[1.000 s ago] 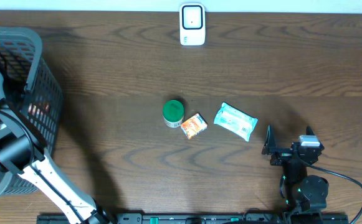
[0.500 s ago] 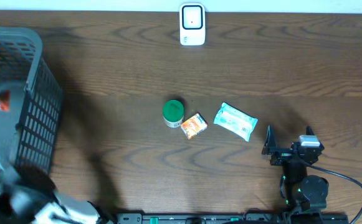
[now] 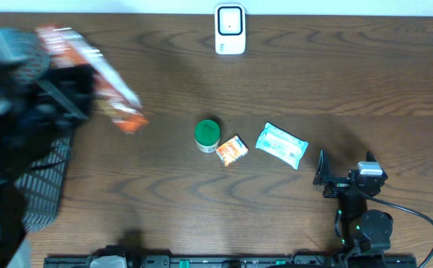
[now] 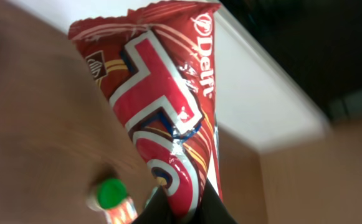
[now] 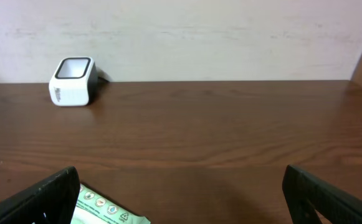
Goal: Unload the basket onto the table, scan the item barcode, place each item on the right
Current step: 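Grasp the red TOP bar with the left gripper and carry it out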
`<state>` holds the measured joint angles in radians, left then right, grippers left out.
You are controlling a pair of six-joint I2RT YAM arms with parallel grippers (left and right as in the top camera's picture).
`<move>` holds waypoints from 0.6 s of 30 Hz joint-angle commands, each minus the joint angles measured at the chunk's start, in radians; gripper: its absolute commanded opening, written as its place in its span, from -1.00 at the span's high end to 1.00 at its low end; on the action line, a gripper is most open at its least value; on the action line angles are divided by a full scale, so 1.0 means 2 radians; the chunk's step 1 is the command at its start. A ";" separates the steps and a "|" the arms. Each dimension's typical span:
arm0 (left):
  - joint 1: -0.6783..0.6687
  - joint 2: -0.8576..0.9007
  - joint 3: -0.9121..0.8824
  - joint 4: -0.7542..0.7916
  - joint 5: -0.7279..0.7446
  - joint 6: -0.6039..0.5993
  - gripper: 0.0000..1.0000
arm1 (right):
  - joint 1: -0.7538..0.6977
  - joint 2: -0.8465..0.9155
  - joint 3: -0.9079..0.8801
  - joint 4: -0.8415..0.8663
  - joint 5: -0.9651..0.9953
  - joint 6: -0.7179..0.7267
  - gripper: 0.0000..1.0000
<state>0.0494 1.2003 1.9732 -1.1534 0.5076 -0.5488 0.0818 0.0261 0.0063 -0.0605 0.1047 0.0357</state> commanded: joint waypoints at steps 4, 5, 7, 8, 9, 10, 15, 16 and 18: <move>-0.191 0.076 -0.081 0.046 0.019 0.126 0.86 | 0.003 -0.001 0.000 -0.002 0.001 -0.007 -0.99; -0.209 0.090 -0.090 0.055 0.023 0.138 0.85 | 0.003 -0.001 0.000 -0.002 0.001 -0.007 -0.98; -0.245 0.129 -0.110 0.075 0.043 0.173 0.86 | 0.003 -0.001 0.000 -0.002 0.001 -0.007 -0.99; -0.266 0.161 -0.122 0.086 0.056 0.197 0.85 | 0.003 -0.001 0.000 -0.002 0.001 -0.007 -0.98; -0.272 0.172 -0.125 0.090 0.058 0.203 0.85 | 0.003 -0.001 0.000 -0.002 0.001 -0.007 -0.98; -0.282 0.196 -0.130 0.094 0.059 0.211 0.86 | 0.003 -0.001 0.000 -0.002 0.001 -0.007 -0.99; -0.311 0.311 -0.132 0.101 0.059 0.222 0.86 | 0.003 -0.001 0.000 -0.002 0.001 -0.007 -0.99; -0.312 0.326 -0.132 0.101 0.059 0.222 0.85 | 0.003 -0.001 0.000 -0.002 0.001 -0.007 -0.98; -0.311 0.356 -0.132 0.099 0.056 0.222 0.86 | 0.003 -0.001 0.000 -0.002 0.001 -0.007 -0.99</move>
<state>-0.5762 1.8683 1.7077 -0.9520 0.6044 -0.1474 0.0818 0.0261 0.0063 -0.0605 0.1047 0.0357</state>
